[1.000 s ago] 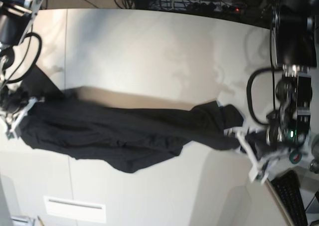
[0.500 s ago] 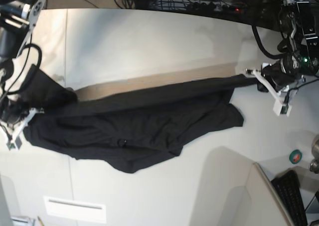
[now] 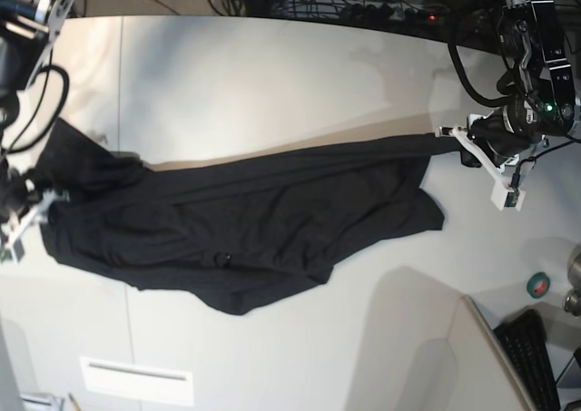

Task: Layout the t-shirt on the table in an organized manner, then fold the t-shirt properly
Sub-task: 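Pull the shirt with the left gripper away from the right gripper to flatten it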

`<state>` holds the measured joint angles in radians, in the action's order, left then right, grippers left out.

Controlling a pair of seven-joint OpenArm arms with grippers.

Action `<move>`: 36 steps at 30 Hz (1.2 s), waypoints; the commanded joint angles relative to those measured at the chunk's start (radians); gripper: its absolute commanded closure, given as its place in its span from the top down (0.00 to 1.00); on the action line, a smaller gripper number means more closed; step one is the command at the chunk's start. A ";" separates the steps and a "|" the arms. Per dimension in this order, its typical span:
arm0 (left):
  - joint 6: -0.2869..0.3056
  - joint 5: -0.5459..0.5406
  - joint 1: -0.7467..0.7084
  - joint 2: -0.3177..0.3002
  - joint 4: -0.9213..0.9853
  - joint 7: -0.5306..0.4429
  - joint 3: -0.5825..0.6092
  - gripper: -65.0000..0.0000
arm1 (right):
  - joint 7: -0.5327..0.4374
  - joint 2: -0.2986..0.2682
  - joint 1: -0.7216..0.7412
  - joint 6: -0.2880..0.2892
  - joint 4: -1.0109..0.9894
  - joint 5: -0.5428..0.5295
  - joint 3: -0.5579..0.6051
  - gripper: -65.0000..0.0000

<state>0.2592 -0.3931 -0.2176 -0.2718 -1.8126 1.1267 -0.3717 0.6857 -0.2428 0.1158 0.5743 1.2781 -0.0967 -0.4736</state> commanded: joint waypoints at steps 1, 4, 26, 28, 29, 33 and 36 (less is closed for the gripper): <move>-0.007 -0.004 0.001 -0.013 -0.016 -0.015 -0.005 0.00 | 0.004 0.006 -0.017 0.014 0.039 -0.025 0.005 0.30; -0.007 -0.004 -0.003 -0.008 -0.014 -0.015 -0.005 0.00 | 0.033 0.021 -0.049 0.014 0.041 -0.025 0.003 0.25; -0.007 -0.004 -0.003 0.007 -0.014 -0.015 -0.005 0.00 | 0.002 0.026 -0.049 0.014 -0.142 -0.025 0.006 0.00; -0.007 -0.004 -0.003 0.007 -0.014 -0.015 -0.005 0.00 | 0.022 0.032 -0.098 0.014 -0.068 -0.025 0.006 0.00; -0.007 -0.004 -0.003 0.007 -0.014 -0.015 -0.005 0.00 | 0.035 0.035 -0.123 0.014 -0.036 -0.025 0.005 0.00; -0.007 -0.004 -0.003 0.007 -0.014 -0.015 -0.005 0.00 | 0.090 0.067 -0.227 0.014 0.085 -0.027 -0.004 0.00; -0.007 -0.004 -0.003 0.007 -0.014 -0.015 -0.005 0.00 | 0.107 0.073 -0.302 0.014 0.180 -0.030 -0.004 0.00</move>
<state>0.2588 -0.3931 -0.2256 -0.2523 -1.8118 1.1267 -0.3721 0.8059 -0.1493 -0.1993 0.5900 1.4422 -0.1215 -0.4713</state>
